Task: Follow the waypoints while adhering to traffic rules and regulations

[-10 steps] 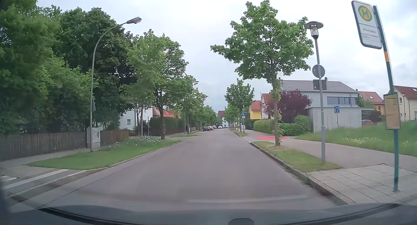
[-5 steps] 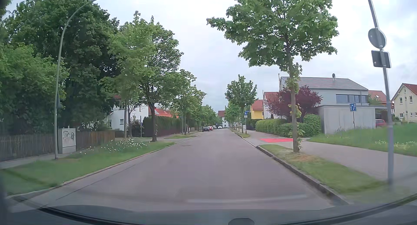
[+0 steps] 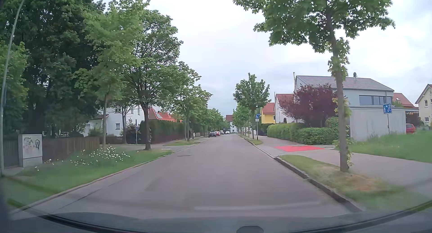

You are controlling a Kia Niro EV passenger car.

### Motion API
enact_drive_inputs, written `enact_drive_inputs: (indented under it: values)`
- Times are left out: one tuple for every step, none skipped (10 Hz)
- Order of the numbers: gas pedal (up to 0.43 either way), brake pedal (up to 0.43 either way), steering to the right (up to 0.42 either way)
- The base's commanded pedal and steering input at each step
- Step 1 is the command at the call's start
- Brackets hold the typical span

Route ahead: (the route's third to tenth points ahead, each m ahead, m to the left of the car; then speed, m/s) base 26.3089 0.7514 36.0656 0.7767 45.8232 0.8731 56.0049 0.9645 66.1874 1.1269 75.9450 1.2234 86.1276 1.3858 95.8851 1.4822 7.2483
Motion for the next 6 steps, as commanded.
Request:
enact_drive_inputs:
  values:
    - [0.118,0.0,0.005]
    - [0.118,0.0,0.005]
    - [0.118,0.0,0.006]
    - [0.118,0.0,0.006]
    - [0.118,0.0,0.006]
    - [0.118,0.0,0.006]
